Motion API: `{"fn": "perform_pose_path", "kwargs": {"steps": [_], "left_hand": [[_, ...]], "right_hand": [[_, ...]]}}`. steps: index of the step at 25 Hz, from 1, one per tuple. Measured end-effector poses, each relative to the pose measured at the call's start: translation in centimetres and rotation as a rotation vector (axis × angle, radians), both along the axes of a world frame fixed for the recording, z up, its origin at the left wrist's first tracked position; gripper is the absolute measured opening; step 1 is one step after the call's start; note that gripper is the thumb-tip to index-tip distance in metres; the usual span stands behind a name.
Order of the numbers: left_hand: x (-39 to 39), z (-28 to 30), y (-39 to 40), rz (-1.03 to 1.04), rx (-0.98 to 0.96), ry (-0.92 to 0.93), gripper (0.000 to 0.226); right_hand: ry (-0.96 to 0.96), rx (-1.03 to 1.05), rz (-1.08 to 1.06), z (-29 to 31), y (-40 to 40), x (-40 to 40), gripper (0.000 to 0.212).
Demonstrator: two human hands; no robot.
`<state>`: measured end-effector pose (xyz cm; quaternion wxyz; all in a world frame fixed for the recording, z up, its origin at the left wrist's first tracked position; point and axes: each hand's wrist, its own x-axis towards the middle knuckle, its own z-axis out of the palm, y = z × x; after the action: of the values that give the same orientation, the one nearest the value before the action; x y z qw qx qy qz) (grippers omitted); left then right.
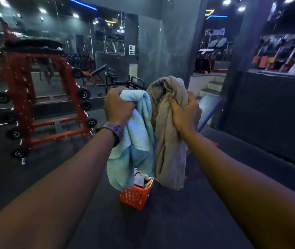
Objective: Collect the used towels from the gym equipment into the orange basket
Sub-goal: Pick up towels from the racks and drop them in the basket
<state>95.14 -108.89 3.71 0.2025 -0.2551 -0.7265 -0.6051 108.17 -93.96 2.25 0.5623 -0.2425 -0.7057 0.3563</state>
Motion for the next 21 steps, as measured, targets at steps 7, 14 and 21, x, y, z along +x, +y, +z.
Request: {"fn": "perform_pose_path", "kwargs": {"steps": [7,14,21], "left_hand": [[-11.8,-5.4,10.4,0.044,-0.036,-0.061,0.022],[-21.1,-12.3,23.4,0.134,-0.072,-0.174,0.022],[-30.1,-22.5,29.3,0.238,-0.020,-0.309,0.019]], "right_hand": [[-0.072,-0.048,0.068,-5.2,10.3,-13.6,0.037],[-0.171,-0.174,0.172,-12.4,23.1,-25.8,0.042],[-0.353,-0.232,0.295,-21.0,28.7,-36.9,0.033]]}}
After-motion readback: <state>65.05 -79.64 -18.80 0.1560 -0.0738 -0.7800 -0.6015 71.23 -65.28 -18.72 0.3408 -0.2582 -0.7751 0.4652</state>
